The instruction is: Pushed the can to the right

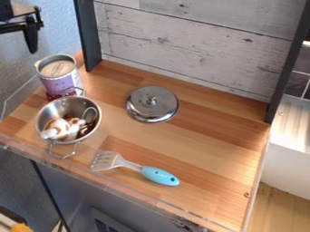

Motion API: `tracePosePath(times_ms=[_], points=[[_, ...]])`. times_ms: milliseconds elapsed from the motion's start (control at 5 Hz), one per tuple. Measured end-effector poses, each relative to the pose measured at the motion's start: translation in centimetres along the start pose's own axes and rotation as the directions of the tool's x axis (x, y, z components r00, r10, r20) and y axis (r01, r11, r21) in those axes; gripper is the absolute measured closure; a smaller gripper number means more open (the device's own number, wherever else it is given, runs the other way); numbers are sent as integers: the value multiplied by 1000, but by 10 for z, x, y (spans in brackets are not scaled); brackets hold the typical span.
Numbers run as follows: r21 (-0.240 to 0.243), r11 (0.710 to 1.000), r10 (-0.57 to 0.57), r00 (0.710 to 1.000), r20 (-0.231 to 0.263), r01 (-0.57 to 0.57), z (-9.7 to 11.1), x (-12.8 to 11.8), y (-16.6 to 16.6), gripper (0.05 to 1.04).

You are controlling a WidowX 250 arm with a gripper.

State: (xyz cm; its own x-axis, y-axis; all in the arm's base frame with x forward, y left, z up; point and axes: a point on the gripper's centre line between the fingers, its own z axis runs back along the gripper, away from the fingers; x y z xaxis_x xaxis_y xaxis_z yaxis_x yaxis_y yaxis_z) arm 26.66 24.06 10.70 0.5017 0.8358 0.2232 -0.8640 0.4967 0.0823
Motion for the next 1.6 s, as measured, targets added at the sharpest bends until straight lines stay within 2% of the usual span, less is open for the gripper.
tracePosePath(times_ms=[200,600,1000,1400,1600], points=[[66,983,169,986,9,-169,-9,23,1,84],[155,936,319,948,3,-315,-42,30,-3,83],[167,891,426,904,8,-422,-57,22,-18,84],[168,873,464,886,0,-457,-63,11,-30,84],[165,856,498,867,-5,-490,-67,4,-38,84]])
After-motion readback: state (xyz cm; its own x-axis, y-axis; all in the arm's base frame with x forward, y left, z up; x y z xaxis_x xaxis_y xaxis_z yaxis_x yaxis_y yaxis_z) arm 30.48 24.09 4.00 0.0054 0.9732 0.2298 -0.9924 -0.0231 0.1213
